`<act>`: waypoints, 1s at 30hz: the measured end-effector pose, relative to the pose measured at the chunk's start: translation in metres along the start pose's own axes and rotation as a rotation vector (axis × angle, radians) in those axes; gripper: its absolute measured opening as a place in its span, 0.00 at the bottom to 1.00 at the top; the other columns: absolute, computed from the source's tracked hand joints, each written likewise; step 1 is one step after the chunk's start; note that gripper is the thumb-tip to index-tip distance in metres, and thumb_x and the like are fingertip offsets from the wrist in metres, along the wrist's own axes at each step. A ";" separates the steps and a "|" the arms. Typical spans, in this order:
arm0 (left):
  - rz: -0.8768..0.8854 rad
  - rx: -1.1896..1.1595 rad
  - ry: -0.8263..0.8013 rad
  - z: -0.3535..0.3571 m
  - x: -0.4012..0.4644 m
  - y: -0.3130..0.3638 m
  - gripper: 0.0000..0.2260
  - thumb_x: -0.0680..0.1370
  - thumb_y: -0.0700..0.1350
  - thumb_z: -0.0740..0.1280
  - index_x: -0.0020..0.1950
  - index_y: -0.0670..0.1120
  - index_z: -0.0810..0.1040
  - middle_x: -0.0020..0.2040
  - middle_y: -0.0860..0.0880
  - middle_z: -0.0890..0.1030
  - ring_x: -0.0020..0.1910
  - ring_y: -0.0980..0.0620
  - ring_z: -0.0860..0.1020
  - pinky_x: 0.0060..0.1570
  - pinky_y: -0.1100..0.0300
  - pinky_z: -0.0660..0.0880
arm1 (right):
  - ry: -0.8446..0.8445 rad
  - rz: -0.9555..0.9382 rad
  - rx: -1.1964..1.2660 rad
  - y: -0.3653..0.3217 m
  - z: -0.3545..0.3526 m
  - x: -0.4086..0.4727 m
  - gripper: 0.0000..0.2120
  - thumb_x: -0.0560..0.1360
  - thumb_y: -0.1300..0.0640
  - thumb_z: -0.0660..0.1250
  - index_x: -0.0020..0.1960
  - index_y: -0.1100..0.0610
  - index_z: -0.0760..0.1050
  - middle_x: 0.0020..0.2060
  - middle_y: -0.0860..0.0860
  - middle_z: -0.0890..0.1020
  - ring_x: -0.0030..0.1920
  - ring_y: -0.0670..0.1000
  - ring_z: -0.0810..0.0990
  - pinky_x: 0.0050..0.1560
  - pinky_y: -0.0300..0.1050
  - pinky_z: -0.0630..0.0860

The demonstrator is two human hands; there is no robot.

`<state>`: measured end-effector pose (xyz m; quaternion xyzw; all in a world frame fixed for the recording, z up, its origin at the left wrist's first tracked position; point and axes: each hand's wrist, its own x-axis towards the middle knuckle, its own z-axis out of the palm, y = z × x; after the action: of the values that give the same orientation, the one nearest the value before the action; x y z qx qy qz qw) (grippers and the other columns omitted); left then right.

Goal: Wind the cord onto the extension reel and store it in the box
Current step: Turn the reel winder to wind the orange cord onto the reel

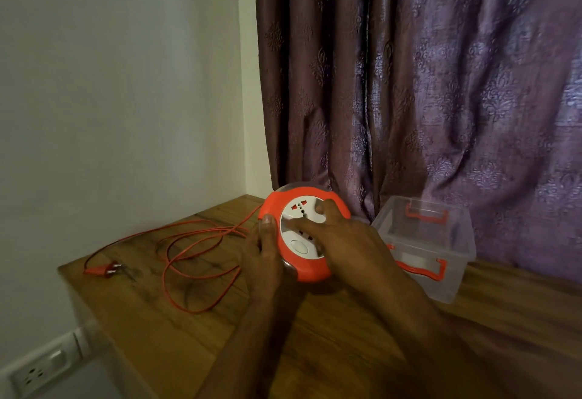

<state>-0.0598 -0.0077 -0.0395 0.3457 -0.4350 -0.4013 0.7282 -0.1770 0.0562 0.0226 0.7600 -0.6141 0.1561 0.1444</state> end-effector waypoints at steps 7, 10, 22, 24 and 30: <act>0.050 0.066 -0.011 -0.001 -0.003 0.003 0.12 0.82 0.51 0.61 0.42 0.57 0.80 0.35 0.62 0.85 0.35 0.60 0.84 0.28 0.70 0.76 | 0.066 0.045 0.015 0.004 0.012 0.002 0.24 0.76 0.47 0.59 0.69 0.32 0.57 0.68 0.53 0.63 0.58 0.59 0.74 0.53 0.51 0.74; 0.056 0.090 -0.025 -0.001 -0.002 -0.001 0.11 0.81 0.52 0.61 0.45 0.55 0.81 0.36 0.57 0.86 0.35 0.57 0.84 0.28 0.69 0.76 | 0.098 0.076 0.037 0.006 0.017 0.004 0.27 0.76 0.48 0.62 0.70 0.32 0.55 0.65 0.53 0.66 0.58 0.58 0.75 0.52 0.52 0.75; 0.158 0.139 -0.087 -0.002 -0.006 -0.002 0.17 0.79 0.60 0.58 0.50 0.53 0.82 0.42 0.57 0.86 0.39 0.57 0.85 0.32 0.69 0.77 | 0.244 0.370 0.171 -0.002 0.024 0.006 0.32 0.69 0.29 0.57 0.69 0.41 0.61 0.61 0.53 0.77 0.57 0.59 0.75 0.53 0.52 0.72; 0.176 0.138 -0.099 -0.001 -0.006 0.000 0.16 0.77 0.62 0.57 0.49 0.56 0.81 0.42 0.61 0.85 0.39 0.59 0.84 0.32 0.70 0.77 | 0.233 0.411 0.212 -0.005 0.027 0.006 0.32 0.70 0.30 0.57 0.70 0.43 0.61 0.62 0.54 0.76 0.58 0.59 0.75 0.54 0.52 0.72; 0.102 0.045 -0.030 -0.001 -0.004 0.000 0.14 0.81 0.55 0.59 0.50 0.50 0.82 0.41 0.55 0.86 0.37 0.58 0.84 0.29 0.70 0.76 | 0.260 0.326 0.261 0.000 0.020 0.007 0.22 0.75 0.42 0.59 0.69 0.42 0.64 0.61 0.51 0.77 0.57 0.57 0.76 0.53 0.49 0.72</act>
<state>-0.0605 -0.0041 -0.0415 0.3334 -0.4719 -0.3589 0.7331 -0.1741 0.0416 0.0076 0.6365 -0.6796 0.3521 0.0956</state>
